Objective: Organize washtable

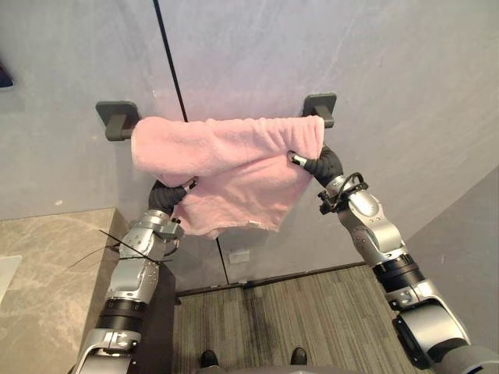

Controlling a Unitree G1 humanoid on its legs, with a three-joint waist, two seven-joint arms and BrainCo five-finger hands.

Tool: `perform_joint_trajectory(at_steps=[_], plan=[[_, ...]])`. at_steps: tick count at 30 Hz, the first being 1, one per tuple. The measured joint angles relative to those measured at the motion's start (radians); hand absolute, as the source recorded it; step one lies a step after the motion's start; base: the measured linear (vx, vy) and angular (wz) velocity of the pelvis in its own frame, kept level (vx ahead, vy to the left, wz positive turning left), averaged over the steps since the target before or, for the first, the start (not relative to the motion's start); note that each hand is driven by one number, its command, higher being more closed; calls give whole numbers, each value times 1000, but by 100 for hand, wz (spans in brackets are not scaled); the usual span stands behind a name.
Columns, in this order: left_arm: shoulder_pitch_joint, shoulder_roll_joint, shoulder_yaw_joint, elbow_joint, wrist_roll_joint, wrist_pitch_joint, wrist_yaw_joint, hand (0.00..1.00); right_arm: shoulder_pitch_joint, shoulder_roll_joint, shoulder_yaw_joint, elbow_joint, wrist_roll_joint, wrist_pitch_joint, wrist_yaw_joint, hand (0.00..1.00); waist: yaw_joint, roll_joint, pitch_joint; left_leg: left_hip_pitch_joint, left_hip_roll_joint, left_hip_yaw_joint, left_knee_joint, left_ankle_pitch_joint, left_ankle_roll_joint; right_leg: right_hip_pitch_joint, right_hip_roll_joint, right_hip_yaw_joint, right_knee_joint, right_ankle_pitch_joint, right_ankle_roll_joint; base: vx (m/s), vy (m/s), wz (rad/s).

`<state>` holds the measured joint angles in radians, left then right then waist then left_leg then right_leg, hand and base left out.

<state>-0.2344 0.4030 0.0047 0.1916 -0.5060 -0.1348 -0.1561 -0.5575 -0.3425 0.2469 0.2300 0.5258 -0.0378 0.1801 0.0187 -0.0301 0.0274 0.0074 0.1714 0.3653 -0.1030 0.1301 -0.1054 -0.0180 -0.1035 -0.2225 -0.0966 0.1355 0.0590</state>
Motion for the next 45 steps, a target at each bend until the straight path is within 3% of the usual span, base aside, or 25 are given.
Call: perform_joint_trajectory(at_steps=[21, 22, 25, 26, 30, 37, 40, 45], plan=[[7, 24, 61, 16, 0, 1, -20, 100, -1, 0, 59, -44, -5, 4, 20, 100, 26, 0, 0, 4, 0, -11, 0, 0, 0, 12, -1, -13, 0, -1, 1, 0, 0, 0], [11, 24, 66, 16, 0, 1, -20, 0, -1, -1, 66, -50, -4, 4, 20, 100, 23, 0, 0, 4, 0, -11, 0, -1, 0, 12, -1, -13, 0, -1, 1, 0, 0, 0], [19, 24, 79, 37, 0, 2, -20, 0, 0, -5, 74, -57, -5, 4, 20, 100, 23, 1, 0, 4, 1, -10, 0, -1, -1, 12, -1, -13, 0, -2, 1, 0, 0, 0], [20, 24, 83, 50, 2, 7, -21, 0, 2, -10, 74, -57, -5, 4, 20, 0, 24, 1, 0, 4, 0, -10, 0, -1, -1, 12, -1, -13, 0, -2, 1, 0, 0, 0], [50, 70, 83, 56, 29, 23, -48, 0, 11, -22, 74, -57, -4, 4, 20, 0, 21, 1, 1, 4, 0, -10, 0, -1, -1, 13, -1, -14, 0, -2, 2, 0, 0, 0], [89, 306, 64, 50, 88, 38, -117, 0, 33, -92, 71, -48, 68, 4, 21, 0, 25, 1, 0, 4, -1, -17, 0, -1, 0, 17, -3, -19, -1, -3, 2, 0, 0, 3], [105, 396, 66, 51, 90, 38, -130, 0, 71, -159, 63, -47, 99, 5, 23, 0, 28, 1, 0, 4, -1, -20, 0, -1, -1, 20, -4, -24, -1, -3, 3, 0, 0, 5], [105, 427, 82, 51, 109, 28, -119, 0, 166, -219, 14, -48, 133, 24, 44, 0, 25, 1, 0, 3, 0, -24, 0, -1, -1, 21, -2, -24, -2, -3, 2, 0, 0, 0]])
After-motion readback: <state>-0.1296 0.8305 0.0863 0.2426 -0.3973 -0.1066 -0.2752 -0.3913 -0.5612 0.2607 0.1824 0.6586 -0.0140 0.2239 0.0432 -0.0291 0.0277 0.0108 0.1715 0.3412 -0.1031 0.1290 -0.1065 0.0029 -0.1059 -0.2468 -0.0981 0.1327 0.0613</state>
